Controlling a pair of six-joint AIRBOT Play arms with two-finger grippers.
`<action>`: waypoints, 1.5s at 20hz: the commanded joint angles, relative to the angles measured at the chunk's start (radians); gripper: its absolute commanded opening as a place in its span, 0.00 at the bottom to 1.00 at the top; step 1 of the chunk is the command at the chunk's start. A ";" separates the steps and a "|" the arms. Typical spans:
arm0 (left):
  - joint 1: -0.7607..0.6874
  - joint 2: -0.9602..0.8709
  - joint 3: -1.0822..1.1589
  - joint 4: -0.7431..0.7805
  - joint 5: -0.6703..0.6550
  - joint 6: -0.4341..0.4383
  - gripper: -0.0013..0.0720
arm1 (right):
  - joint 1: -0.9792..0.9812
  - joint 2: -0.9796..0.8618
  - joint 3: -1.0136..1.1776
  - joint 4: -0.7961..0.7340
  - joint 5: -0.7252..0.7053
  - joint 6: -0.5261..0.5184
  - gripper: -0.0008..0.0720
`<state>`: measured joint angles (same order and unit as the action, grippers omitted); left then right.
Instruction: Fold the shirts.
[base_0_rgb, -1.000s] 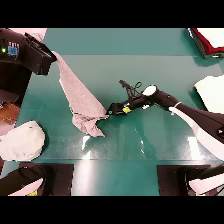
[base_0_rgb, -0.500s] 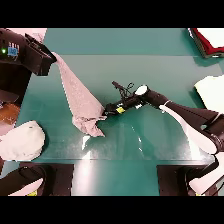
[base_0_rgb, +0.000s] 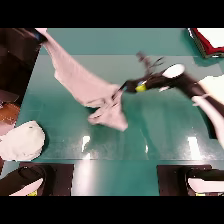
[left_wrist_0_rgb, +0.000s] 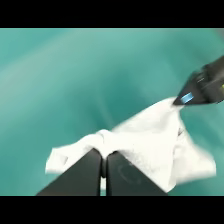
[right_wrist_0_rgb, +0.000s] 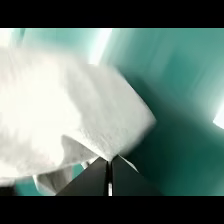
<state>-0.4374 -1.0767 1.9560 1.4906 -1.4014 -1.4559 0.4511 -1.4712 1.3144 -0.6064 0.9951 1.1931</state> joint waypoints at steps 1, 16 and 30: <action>0.000 0.006 0.106 -0.134 0.098 -0.032 0.05 | -0.185 0.220 0.098 -0.109 -0.007 0.032 0.02; 0.000 0.202 0.110 -0.626 0.239 -0.029 0.05 | -0.453 0.602 0.721 -0.442 0.181 0.043 0.02; 0.035 0.168 -0.956 -0.066 0.350 -0.197 0.05 | -0.177 0.004 0.427 -0.445 0.444 0.203 0.02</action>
<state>-0.4278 -0.8883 1.2919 1.3159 -1.2335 -1.6150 0.1844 -1.3121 1.8397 -1.0492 1.4345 1.3830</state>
